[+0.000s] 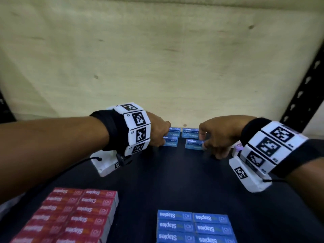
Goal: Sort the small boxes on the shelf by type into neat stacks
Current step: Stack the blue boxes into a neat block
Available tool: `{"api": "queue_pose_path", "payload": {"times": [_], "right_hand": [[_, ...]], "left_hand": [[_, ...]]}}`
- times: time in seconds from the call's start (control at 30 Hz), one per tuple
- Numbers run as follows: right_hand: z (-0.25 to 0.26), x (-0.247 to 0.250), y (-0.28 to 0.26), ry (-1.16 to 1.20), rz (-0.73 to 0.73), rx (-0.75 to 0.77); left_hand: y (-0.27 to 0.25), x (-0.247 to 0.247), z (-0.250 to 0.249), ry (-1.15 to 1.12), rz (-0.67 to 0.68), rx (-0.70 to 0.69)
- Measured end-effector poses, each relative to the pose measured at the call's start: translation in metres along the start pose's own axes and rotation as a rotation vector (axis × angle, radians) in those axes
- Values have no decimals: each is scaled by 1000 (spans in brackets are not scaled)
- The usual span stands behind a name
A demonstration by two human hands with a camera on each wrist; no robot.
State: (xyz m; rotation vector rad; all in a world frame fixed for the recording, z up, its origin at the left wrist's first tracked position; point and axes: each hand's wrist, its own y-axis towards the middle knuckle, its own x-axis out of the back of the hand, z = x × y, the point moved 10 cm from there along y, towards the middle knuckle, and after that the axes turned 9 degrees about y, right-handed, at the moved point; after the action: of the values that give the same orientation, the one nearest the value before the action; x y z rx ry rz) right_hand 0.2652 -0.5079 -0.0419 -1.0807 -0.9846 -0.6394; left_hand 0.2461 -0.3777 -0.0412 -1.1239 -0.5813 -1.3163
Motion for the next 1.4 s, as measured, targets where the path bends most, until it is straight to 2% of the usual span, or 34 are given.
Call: {"api": "queue_pose_path", "payload": {"times": [0.13, 0.4, 0.6, 0.77, 0.9, 1.13, 1.4], "right_hand": [[-2, -1, 0, 109, 13, -7], [0, -5, -7, 126, 44, 9], [4, -13, -36, 11, 81, 75], [2, -32, -62, 79, 140, 132], [1, -45, -83, 135, 184, 160], [1, -54, -114, 83, 204, 197], [2, -62, -122, 114, 258, 261]], "left_hand": [[3, -1, -2, 20, 1, -36], [-14, -9, -7, 12, 7, -30], [-46, -17, -19, -65, 60, -92], [-77, -17, -50, -143, 140, -239], [-100, -15, -60, -118, 88, -231], [-129, -18, -72, -42, 221, -289], [-136, -20, -70, -30, 260, -305]]}}
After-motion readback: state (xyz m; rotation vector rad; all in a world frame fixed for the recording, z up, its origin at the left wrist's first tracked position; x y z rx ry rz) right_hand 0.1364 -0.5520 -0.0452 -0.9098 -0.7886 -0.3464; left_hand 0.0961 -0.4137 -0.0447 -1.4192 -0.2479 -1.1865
